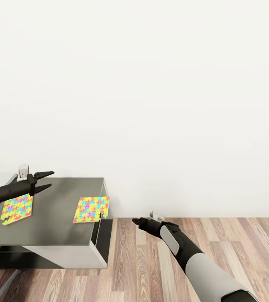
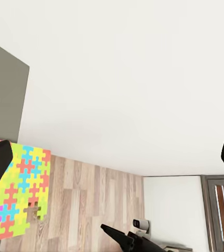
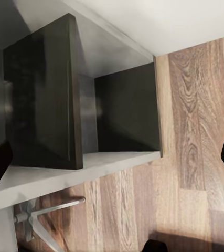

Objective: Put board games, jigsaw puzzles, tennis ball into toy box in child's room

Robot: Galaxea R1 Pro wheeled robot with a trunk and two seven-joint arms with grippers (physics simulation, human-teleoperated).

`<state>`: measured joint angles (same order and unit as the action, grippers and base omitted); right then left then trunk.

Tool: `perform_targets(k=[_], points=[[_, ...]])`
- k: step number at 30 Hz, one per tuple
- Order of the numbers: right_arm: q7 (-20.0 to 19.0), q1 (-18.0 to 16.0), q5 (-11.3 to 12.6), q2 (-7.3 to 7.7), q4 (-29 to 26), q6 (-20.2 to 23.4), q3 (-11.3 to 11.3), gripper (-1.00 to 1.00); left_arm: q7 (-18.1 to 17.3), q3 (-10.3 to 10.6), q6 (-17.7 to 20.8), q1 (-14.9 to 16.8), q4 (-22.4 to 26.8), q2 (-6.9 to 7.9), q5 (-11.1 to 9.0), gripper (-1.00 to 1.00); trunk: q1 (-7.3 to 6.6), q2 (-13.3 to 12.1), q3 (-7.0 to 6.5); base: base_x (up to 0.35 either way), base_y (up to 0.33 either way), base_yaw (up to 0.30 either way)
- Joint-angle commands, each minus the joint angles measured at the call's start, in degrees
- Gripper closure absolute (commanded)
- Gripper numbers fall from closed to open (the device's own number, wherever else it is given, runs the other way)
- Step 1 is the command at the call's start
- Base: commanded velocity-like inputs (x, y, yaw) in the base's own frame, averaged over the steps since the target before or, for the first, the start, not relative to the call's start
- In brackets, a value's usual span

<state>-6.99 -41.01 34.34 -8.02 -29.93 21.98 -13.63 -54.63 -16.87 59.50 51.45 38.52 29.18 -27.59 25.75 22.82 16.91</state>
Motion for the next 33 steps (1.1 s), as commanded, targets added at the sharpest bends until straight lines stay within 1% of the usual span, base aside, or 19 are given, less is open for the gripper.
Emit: perform_targets(k=[1,16,18,22,24,33], points=[[-0.03,-0.04,0.11,0.02,-0.04,0.15,-0.08,-1.0,-0.32,-0.1,0.17,0.05,-0.02,0.0,0.26,-1.0,0.03,0.1,0.01,0.0,0.0,0.0],[-0.45,-0.03,0.12,0.02,-0.04,0.16,-0.08,-1.0,-0.44,-0.1,0.25,0.02,-0.02,-0.3,0.03,-1.0,0.03,0.1,-1.4,0.0,0.0,0.0],[-1.54,-0.03,0.12,0.02,-0.04,0.17,-0.08,-1.0,-0.46,-0.1,0.25,0.0,-0.02,-0.41,0.01,-1.0,0.03,0.1,-1.59,0.0,0.0,0.0],[-5.0,-0.09,0.12,0.05,-0.04,0.13,-0.04,-1.0,-0.48,-0.1,0.26,-0.03,-0.02,-0.51,0.0,-1.0,0.03,0.1,-1.96,0.0,0.0,0.0],[-5.8,-0.11,0.12,0.08,-0.04,0.12,0.01,-1.0,-0.48,-0.1,0.26,-0.03,-0.02,-0.55,0.0,-1.0,0.03,0.1,-2.15,0.0,0.0,0.0],[-6.6,-0.12,0.19,0.1,-0.04,0.36,0.53,-1.0,-0.47,-0.1,0.25,-0.03,-0.02,-0.61,0.07,-1.0,0.03,0.1,-3.0,0.0,0.0,0.0]])
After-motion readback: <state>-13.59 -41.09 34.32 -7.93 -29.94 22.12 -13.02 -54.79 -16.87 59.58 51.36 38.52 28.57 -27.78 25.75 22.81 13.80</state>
